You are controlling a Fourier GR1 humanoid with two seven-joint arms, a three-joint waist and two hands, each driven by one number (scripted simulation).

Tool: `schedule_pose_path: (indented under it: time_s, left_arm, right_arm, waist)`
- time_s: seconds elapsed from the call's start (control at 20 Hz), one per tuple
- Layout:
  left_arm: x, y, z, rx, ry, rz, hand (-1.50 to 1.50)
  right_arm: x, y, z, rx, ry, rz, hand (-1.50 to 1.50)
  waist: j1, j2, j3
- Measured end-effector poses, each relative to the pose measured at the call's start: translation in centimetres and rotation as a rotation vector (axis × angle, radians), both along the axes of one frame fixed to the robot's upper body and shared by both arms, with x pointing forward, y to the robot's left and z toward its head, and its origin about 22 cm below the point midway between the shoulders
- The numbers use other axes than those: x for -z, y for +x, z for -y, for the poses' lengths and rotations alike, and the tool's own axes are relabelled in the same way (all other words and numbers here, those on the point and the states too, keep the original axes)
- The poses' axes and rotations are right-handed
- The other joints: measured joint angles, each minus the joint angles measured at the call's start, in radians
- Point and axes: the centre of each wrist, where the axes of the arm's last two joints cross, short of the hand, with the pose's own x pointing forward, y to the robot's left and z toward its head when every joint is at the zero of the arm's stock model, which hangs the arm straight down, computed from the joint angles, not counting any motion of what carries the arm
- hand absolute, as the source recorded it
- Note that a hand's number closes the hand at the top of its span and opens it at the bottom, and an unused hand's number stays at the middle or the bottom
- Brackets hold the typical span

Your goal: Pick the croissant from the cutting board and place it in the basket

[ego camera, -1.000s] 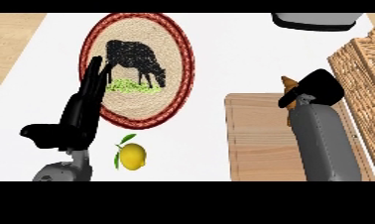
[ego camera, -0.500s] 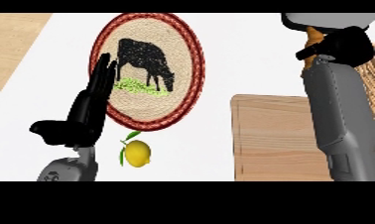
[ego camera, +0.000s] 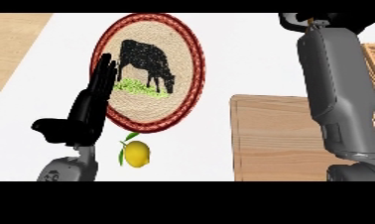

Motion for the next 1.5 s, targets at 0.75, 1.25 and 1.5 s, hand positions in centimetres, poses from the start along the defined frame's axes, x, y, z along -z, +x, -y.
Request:
schedule_pose_path:
  time_s: [0.75, 1.25, 1.5]
  left_arm:
    - [0.4, -1.0, -1.1, -0.060, -0.001, -0.017, 0.00]
    - [0.8, -1.4, -2.5, -0.100, 0.002, -0.022, 0.00]
    - [1.3, -1.8, -2.5, -0.110, 0.003, -0.031, 0.00]
  right_arm:
    - [-1.6, 1.6, 1.2, 0.198, -0.054, -0.063, 1.50]
    - [0.7, 0.4, 3.6, 0.260, -0.050, -0.060, 1.50]
    - [2.3, -0.5, 5.2, 0.295, -0.036, -0.087, 1.50]
  waist:
    - [-0.061, -0.022, -0.001]
    - [-0.100, -0.034, 0.000]
    - [-0.105, -0.035, 0.000]
